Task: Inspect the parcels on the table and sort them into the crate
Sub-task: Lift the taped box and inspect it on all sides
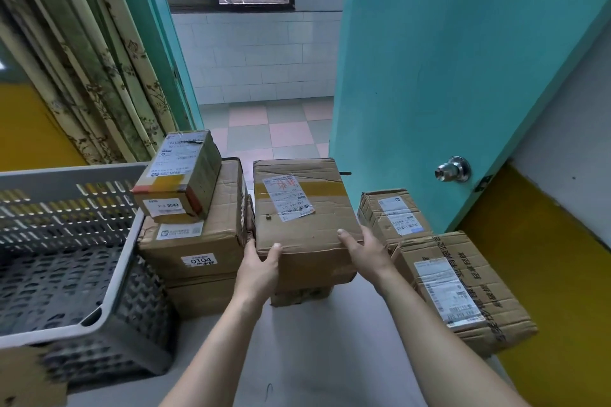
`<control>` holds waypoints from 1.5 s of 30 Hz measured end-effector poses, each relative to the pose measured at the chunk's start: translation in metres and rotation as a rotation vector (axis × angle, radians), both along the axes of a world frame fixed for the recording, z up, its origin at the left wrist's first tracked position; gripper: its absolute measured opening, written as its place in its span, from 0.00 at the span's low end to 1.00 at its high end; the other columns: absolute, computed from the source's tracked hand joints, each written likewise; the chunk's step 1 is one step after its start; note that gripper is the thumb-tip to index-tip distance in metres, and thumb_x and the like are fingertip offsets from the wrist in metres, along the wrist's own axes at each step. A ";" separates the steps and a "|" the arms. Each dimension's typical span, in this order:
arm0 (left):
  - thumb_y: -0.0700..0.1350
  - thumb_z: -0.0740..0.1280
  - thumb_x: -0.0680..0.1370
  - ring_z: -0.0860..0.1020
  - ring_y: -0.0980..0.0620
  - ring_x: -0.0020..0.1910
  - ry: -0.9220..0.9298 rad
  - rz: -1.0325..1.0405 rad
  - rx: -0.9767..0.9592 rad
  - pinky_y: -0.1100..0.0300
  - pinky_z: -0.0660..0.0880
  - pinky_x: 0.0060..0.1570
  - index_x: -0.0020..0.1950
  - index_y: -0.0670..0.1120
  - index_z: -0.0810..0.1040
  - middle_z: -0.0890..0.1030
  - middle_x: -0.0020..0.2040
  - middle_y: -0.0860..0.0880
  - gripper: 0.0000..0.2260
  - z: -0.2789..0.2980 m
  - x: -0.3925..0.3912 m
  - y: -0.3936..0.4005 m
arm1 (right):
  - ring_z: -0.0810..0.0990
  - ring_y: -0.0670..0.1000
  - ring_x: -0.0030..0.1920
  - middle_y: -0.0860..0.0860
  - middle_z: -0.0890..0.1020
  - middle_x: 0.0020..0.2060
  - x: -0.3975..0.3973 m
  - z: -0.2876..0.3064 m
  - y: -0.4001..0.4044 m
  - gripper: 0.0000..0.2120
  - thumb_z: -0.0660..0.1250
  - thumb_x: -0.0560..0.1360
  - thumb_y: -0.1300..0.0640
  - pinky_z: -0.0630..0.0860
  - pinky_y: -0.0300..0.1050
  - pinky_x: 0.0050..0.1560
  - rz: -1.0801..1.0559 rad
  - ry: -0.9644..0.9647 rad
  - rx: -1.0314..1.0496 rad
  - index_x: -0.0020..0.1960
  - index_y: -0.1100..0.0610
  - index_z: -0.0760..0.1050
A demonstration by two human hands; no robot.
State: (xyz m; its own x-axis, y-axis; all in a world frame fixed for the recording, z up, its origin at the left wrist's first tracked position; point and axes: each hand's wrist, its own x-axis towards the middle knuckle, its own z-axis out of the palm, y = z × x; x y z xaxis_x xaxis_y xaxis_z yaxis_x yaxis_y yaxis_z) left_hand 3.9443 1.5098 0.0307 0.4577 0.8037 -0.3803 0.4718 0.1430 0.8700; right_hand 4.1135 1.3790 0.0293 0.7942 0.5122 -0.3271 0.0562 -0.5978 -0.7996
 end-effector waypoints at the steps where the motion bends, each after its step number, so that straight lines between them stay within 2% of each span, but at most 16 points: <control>1: 0.59 0.66 0.81 0.72 0.45 0.73 -0.017 0.008 -0.028 0.45 0.68 0.75 0.81 0.49 0.64 0.75 0.74 0.47 0.31 -0.002 0.000 0.004 | 0.69 0.57 0.74 0.54 0.70 0.75 0.001 0.001 0.002 0.35 0.62 0.79 0.36 0.69 0.58 0.73 -0.009 0.018 0.010 0.80 0.52 0.61; 5: 0.61 0.66 0.78 0.76 0.46 0.69 -0.064 -0.001 -0.050 0.44 0.72 0.73 0.78 0.49 0.68 0.79 0.70 0.48 0.31 -0.004 0.001 0.010 | 0.72 0.56 0.70 0.53 0.73 0.71 0.004 -0.001 0.003 0.30 0.63 0.80 0.39 0.72 0.53 0.68 -0.017 0.075 0.085 0.78 0.51 0.65; 9: 0.53 0.68 0.81 0.81 0.49 0.61 -0.118 -0.014 -0.059 0.46 0.75 0.68 0.72 0.48 0.73 0.83 0.61 0.50 0.21 0.008 0.000 0.000 | 0.73 0.54 0.69 0.51 0.75 0.70 0.003 0.000 -0.006 0.30 0.63 0.79 0.38 0.73 0.57 0.70 -0.054 0.055 0.148 0.76 0.51 0.68; 12: 0.54 0.70 0.79 0.82 0.49 0.59 -0.127 0.020 -0.041 0.45 0.77 0.65 0.70 0.48 0.72 0.83 0.59 0.49 0.23 0.017 0.000 -0.005 | 0.74 0.53 0.69 0.49 0.76 0.69 0.000 0.009 -0.016 0.26 0.63 0.80 0.40 0.72 0.58 0.70 -0.071 0.034 0.211 0.75 0.50 0.70; 17: 0.55 0.73 0.79 0.84 0.49 0.54 -0.226 0.083 -0.009 0.46 0.82 0.57 0.63 0.46 0.70 0.83 0.55 0.48 0.21 0.040 -0.003 -0.018 | 0.80 0.48 0.61 0.39 0.83 0.59 -0.011 0.024 -0.038 0.25 0.61 0.72 0.32 0.77 0.58 0.64 -0.078 -0.028 0.271 0.67 0.38 0.74; 20: 0.51 0.71 0.80 0.83 0.51 0.53 -0.264 0.068 0.037 0.50 0.82 0.56 0.64 0.45 0.70 0.83 0.55 0.48 0.18 0.053 -0.008 -0.030 | 0.82 0.47 0.59 0.38 0.84 0.55 -0.024 0.035 -0.052 0.23 0.63 0.73 0.35 0.78 0.57 0.63 -0.096 -0.038 0.331 0.67 0.38 0.75; 23: 0.50 0.71 0.81 0.83 0.51 0.53 -0.280 0.044 0.073 0.48 0.82 0.57 0.63 0.45 0.70 0.83 0.55 0.47 0.17 0.061 -0.020 -0.042 | 0.82 0.46 0.57 0.38 0.85 0.54 -0.040 0.043 -0.066 0.21 0.64 0.75 0.39 0.78 0.56 0.64 -0.105 -0.057 0.363 0.67 0.41 0.76; 27: 0.55 0.71 0.79 0.83 0.53 0.57 -0.281 0.038 0.158 0.50 0.80 0.60 0.69 0.50 0.73 0.84 0.59 0.52 0.21 0.066 -0.046 -0.047 | 0.82 0.44 0.55 0.37 0.84 0.51 -0.060 0.054 -0.076 0.08 0.68 0.78 0.48 0.79 0.49 0.59 -0.104 -0.042 0.410 0.56 0.38 0.78; 30: 0.58 0.71 0.79 0.83 0.56 0.57 -0.301 0.030 0.249 0.49 0.80 0.62 0.66 0.57 0.79 0.86 0.56 0.58 0.17 0.072 -0.066 -0.056 | 0.79 0.48 0.57 0.43 0.81 0.55 -0.075 0.062 -0.085 0.12 0.65 0.69 0.37 0.77 0.55 0.62 -0.078 -0.091 0.329 0.52 0.35 0.74; 33: 0.55 0.71 0.80 0.83 0.58 0.57 -0.320 -0.002 0.256 0.50 0.80 0.62 0.67 0.57 0.78 0.86 0.55 0.60 0.16 0.076 -0.084 -0.070 | 0.77 0.51 0.60 0.45 0.79 0.59 -0.090 0.074 -0.094 0.17 0.61 0.67 0.32 0.74 0.56 0.66 -0.060 -0.103 0.295 0.54 0.34 0.74; 35: 0.52 0.70 0.81 0.83 0.60 0.56 -0.328 -0.003 0.264 0.52 0.80 0.62 0.68 0.57 0.77 0.85 0.55 0.60 0.16 0.078 -0.100 -0.075 | 0.76 0.50 0.61 0.42 0.79 0.58 -0.107 0.080 -0.098 0.17 0.64 0.74 0.36 0.73 0.51 0.66 -0.072 -0.081 0.331 0.60 0.38 0.76; 37: 0.52 0.70 0.81 0.83 0.58 0.56 -0.328 -0.007 0.225 0.50 0.80 0.61 0.67 0.57 0.76 0.85 0.55 0.59 0.15 0.079 -0.120 -0.079 | 0.76 0.45 0.58 0.35 0.78 0.54 -0.127 0.082 -0.105 0.12 0.66 0.80 0.45 0.71 0.46 0.64 -0.076 -0.060 0.375 0.63 0.39 0.74; 39: 0.52 0.70 0.80 0.83 0.56 0.54 -0.324 -0.012 0.159 0.47 0.82 0.58 0.63 0.58 0.76 0.85 0.54 0.56 0.12 0.081 -0.142 -0.086 | 0.75 0.42 0.57 0.31 0.76 0.54 -0.148 0.085 -0.112 0.11 0.66 0.81 0.49 0.70 0.46 0.66 -0.067 -0.058 0.418 0.62 0.37 0.73; 41: 0.55 0.71 0.79 0.84 0.53 0.51 -0.320 -0.005 0.118 0.48 0.83 0.50 0.57 0.56 0.74 0.85 0.53 0.51 0.10 0.088 -0.160 -0.091 | 0.77 0.43 0.58 0.32 0.78 0.53 -0.167 0.086 -0.118 0.07 0.67 0.80 0.49 0.72 0.50 0.68 -0.101 -0.052 0.428 0.57 0.40 0.77; 43: 0.60 0.71 0.77 0.84 0.50 0.48 -0.317 -0.002 0.120 0.51 0.82 0.43 0.54 0.51 0.72 0.84 0.50 0.49 0.16 0.100 -0.180 -0.093 | 0.80 0.43 0.55 0.35 0.83 0.48 -0.189 0.086 -0.124 0.02 0.69 0.79 0.48 0.76 0.53 0.66 -0.124 -0.026 0.446 0.50 0.43 0.80; 45: 0.62 0.70 0.77 0.84 0.48 0.48 -0.291 -0.008 0.138 0.50 0.81 0.41 0.53 0.46 0.71 0.83 0.49 0.47 0.21 0.107 -0.195 -0.094 | 0.81 0.45 0.56 0.38 0.85 0.50 -0.208 0.081 -0.133 0.06 0.69 0.76 0.45 0.77 0.54 0.65 -0.129 -0.036 0.470 0.51 0.44 0.81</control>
State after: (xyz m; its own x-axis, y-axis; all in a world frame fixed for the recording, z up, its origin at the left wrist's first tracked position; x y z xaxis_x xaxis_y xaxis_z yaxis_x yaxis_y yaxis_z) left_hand 3.7494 1.4160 0.1378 0.5376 0.8347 -0.1197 0.2006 0.0113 0.9796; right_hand 3.9050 1.2462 0.1104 0.8675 0.4943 -0.0547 0.0384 -0.1764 -0.9836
